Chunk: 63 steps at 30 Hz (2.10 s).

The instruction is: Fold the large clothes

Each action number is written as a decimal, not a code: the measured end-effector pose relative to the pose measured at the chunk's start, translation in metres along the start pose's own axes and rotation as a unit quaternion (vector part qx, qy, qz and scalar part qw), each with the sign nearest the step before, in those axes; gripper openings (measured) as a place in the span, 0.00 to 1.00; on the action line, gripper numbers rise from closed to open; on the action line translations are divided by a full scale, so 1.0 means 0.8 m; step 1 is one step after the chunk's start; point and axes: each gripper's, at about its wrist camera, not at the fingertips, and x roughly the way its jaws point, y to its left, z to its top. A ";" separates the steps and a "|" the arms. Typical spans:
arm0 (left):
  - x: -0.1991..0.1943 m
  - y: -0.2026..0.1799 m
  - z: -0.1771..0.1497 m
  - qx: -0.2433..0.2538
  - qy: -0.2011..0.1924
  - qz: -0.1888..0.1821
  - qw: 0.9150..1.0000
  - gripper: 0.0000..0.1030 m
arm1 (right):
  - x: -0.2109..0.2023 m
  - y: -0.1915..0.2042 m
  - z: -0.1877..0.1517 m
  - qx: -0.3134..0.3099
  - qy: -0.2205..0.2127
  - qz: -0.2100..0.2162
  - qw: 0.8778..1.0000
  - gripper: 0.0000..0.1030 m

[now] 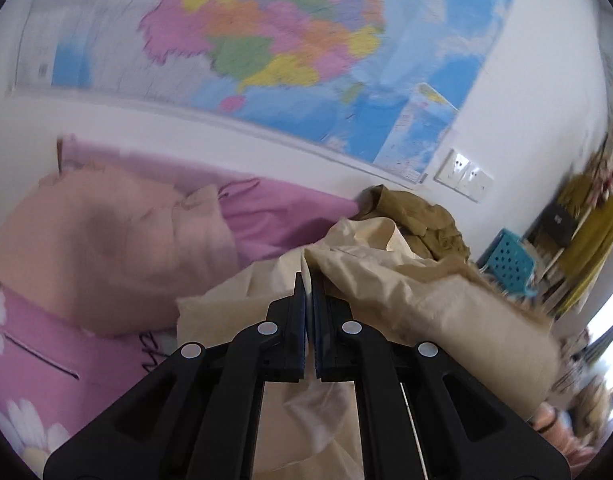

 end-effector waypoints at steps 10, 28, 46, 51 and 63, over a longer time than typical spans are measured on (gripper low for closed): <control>0.016 0.013 -0.015 0.003 0.026 0.024 0.999 0.09 | -0.106 -0.162 -0.048 0.237 -0.133 0.005 0.962 0.03; 0.056 -0.079 -0.060 0.173 0.094 0.010 0.980 0.59 | -0.170 -0.161 -0.151 0.168 -0.129 -0.186 0.959 0.77; 0.112 -0.179 -0.154 0.293 0.233 -0.051 0.926 0.66 | -0.082 -0.024 -0.068 -0.061 -0.034 -0.086 0.994 0.67; 0.117 -0.144 -0.129 0.217 0.231 -0.061 0.946 0.07 | -0.078 -0.092 -0.046 0.123 -0.045 0.076 0.988 0.11; -0.021 -0.022 0.002 0.056 0.052 -0.067 0.995 0.07 | -0.027 -0.051 0.098 0.249 -0.096 0.333 0.905 0.66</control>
